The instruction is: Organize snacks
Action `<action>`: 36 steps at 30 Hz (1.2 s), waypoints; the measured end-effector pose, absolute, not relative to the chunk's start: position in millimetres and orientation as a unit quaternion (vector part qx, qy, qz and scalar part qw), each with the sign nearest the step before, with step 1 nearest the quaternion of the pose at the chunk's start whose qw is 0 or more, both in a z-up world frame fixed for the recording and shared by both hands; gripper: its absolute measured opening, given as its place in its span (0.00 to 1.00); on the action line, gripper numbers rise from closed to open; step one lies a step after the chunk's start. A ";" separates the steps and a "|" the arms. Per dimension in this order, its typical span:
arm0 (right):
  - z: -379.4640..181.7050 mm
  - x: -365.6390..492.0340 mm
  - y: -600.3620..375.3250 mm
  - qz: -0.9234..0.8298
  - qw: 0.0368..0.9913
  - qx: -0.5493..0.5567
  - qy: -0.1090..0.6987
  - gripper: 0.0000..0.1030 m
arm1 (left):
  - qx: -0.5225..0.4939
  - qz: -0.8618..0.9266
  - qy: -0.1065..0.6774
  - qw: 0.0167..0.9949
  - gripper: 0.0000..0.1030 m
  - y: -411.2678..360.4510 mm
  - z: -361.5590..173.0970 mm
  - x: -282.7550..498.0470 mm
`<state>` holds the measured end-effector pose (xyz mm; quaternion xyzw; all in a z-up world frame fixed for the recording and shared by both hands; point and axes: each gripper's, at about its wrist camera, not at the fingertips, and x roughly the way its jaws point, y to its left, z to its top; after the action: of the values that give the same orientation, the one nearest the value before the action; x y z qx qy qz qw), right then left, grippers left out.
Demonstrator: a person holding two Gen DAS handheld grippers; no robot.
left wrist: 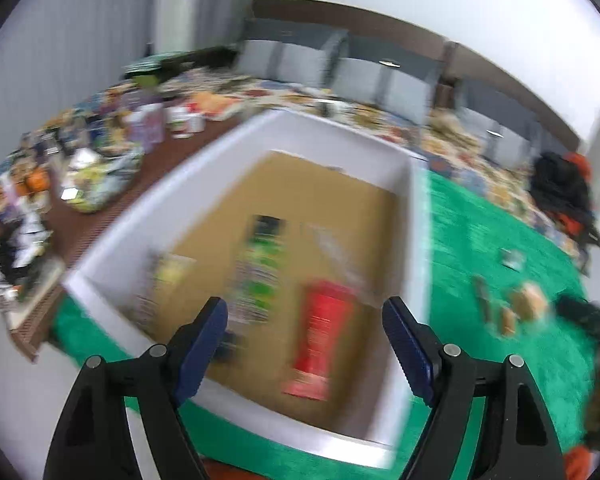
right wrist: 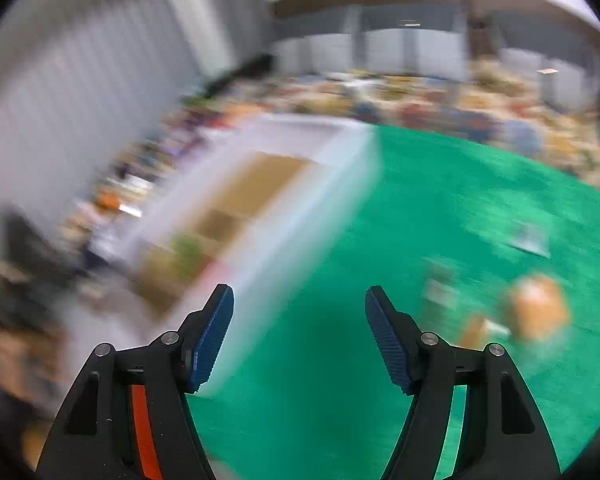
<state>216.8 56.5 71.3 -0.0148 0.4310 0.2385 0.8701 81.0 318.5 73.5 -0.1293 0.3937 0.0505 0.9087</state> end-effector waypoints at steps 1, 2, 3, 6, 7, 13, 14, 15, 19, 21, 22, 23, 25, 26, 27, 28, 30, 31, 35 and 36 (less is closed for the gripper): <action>53.3 211.3 36.9 0.211 0.877 -0.033 0.431 0.69 | -0.128 0.021 0.393 0.910 0.77 296.1 73.3 78.9; 32.5 202.3 10.0 0.176 0.883 -0.052 0.432 0.69 | -0.124 -0.012 0.394 0.911 0.77 271.1 72.8 77.1; 18.4 194.9 -15.5 0.151 0.886 -0.064 0.433 0.69 | -0.118 -0.045 0.395 0.910 0.80 244.8 71.2 76.4; -24.7 168.2 -93.6 0.067 0.889 -0.078 0.445 0.69 | -0.097 -0.120 0.404 0.902 0.97 169.5 58.0 81.7; -36.5 160.4 -120.9 0.037 0.888 -0.075 0.452 0.69 | -0.090 -0.133 0.410 0.898 0.98 149.0 50.0 85.0; -61.1 145.5 -220.5 -0.065 0.883 -0.016 0.465 0.69 | -0.031 -0.103 0.490 0.865 0.98 65.3 -44.0 133.9; -63.1 144.5 -231.0 -0.071 0.882 -0.007 0.466 0.69 | -0.024 -0.089 0.500 0.861 0.98 60.8 -57.6 142.8; -63.1 145.9 -234.0 -0.073 0.882 -0.001 0.466 0.70 | -0.019 -0.079 0.506 0.859 0.98 61.0 -67.5 150.7; -64.4 163.9 -244.2 -0.082 0.887 0.021 0.455 0.75 | 0.033 -0.045 0.488 0.871 1.00 56.2 -82.1 177.9; -65.6 173.4 -239.7 -0.086 0.889 0.028 0.448 0.79 | 0.022 -0.041 0.487 0.872 1.00 60.1 -81.7 193.7; -66.6 175.7 -241.1 -0.089 0.889 0.029 0.448 0.79 | 0.016 -0.038 0.493 0.869 1.00 65.4 -81.3 201.3; -66.9 177.6 -240.9 -0.093 0.889 0.031 0.448 0.80 | 0.011 -0.028 0.495 0.868 1.00 70.9 -80.0 210.6; -67.1 176.6 -236.9 -0.093 0.888 0.031 0.449 0.81 | -0.003 -0.004 0.490 0.872 1.00 77.4 -81.1 222.9; -67.3 176.6 -237.7 -0.091 0.888 0.034 0.449 0.81 | -0.008 0.005 0.481 0.877 1.00 81.0 -81.6 225.2; -66.7 175.0 -237.6 -0.091 0.888 0.034 0.449 0.81 | -0.011 0.010 0.467 0.884 1.00 85.2 -83.1 224.3; -66.8 175.2 -237.2 -0.092 0.888 0.033 0.449 0.82 | -0.011 0.009 0.457 0.889 1.00 84.1 -86.1 220.9; -66.7 174.2 -236.7 -0.094 0.888 0.032 0.449 0.82 | -0.010 0.006 0.457 0.889 1.00 84.7 -86.9 219.4; -66.9 173.9 -236.6 -0.094 0.888 0.032 0.449 0.83 | -0.009 0.006 0.457 0.889 1.00 84.3 -87.1 219.0; -66.7 174.0 -236.4 -0.094 0.888 0.032 0.449 0.83 | -0.009 0.006 0.457 0.889 1.00 83.8 -87.3 219.6; -66.8 173.9 -236.3 -0.094 0.888 0.032 0.449 0.83 | -0.009 0.006 0.457 0.889 1.00 84.1 -87.1 219.4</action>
<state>173.9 -236.3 -66.8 0.0318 0.4492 -0.0940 0.8879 219.4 84.1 -87.1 -0.0090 0.4571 0.0064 0.8893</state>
